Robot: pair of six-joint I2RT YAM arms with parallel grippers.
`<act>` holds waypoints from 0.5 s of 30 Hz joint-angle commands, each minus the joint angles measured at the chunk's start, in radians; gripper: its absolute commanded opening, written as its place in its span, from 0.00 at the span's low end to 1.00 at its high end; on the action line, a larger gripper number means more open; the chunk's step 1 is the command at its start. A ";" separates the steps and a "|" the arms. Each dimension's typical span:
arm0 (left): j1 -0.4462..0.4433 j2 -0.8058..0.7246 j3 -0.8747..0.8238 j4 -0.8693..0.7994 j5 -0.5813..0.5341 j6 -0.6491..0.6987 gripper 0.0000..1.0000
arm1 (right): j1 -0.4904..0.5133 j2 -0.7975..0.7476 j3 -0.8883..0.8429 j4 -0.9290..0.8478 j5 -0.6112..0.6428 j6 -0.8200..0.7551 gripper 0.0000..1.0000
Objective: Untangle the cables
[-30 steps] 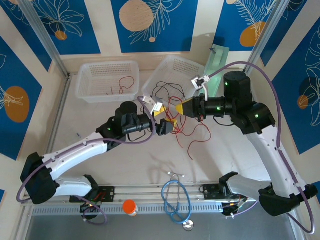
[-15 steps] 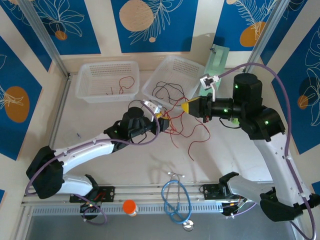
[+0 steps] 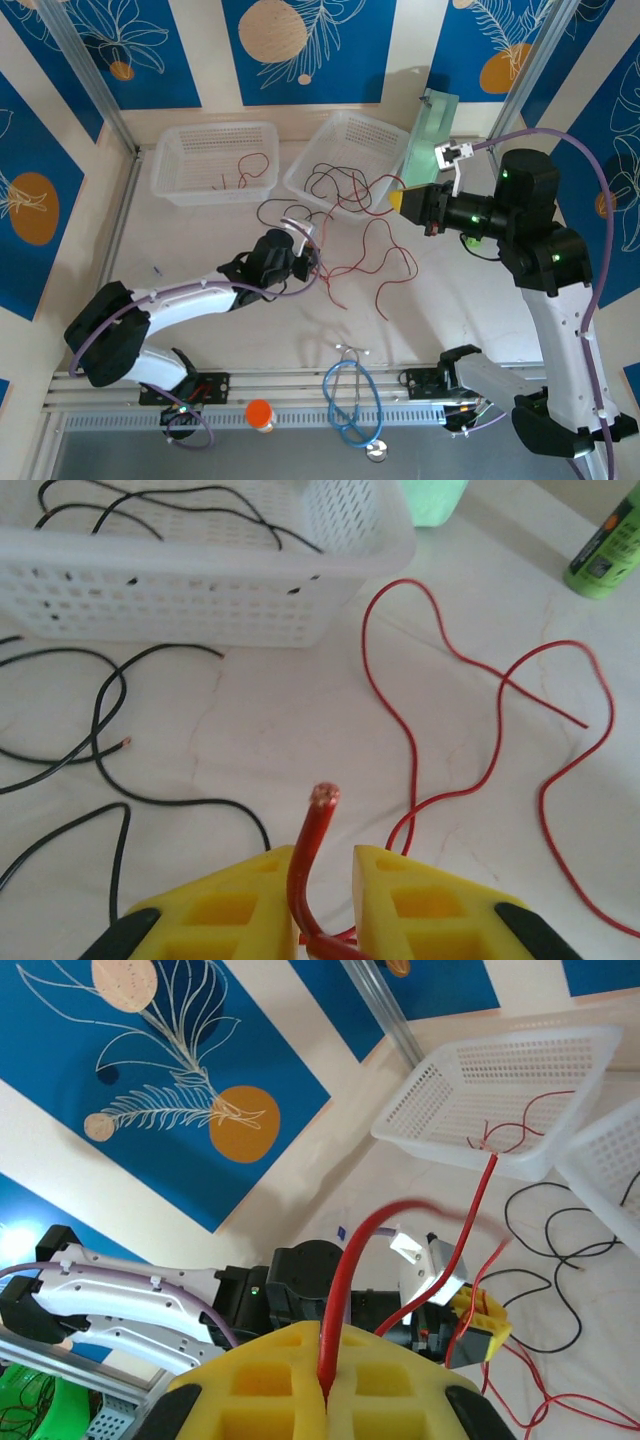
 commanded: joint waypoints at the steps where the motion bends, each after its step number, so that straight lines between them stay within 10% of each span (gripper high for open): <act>1: 0.016 0.024 -0.035 0.000 -0.036 -0.033 0.21 | -0.023 -0.005 0.043 -0.040 0.002 0.006 0.00; 7: 0.020 0.066 -0.048 0.013 -0.008 -0.055 0.32 | -0.088 0.029 0.207 -0.120 -0.006 -0.026 0.00; 15: 0.016 0.007 0.049 -0.101 0.124 -0.008 0.77 | -0.134 0.051 0.241 -0.115 -0.057 -0.026 0.00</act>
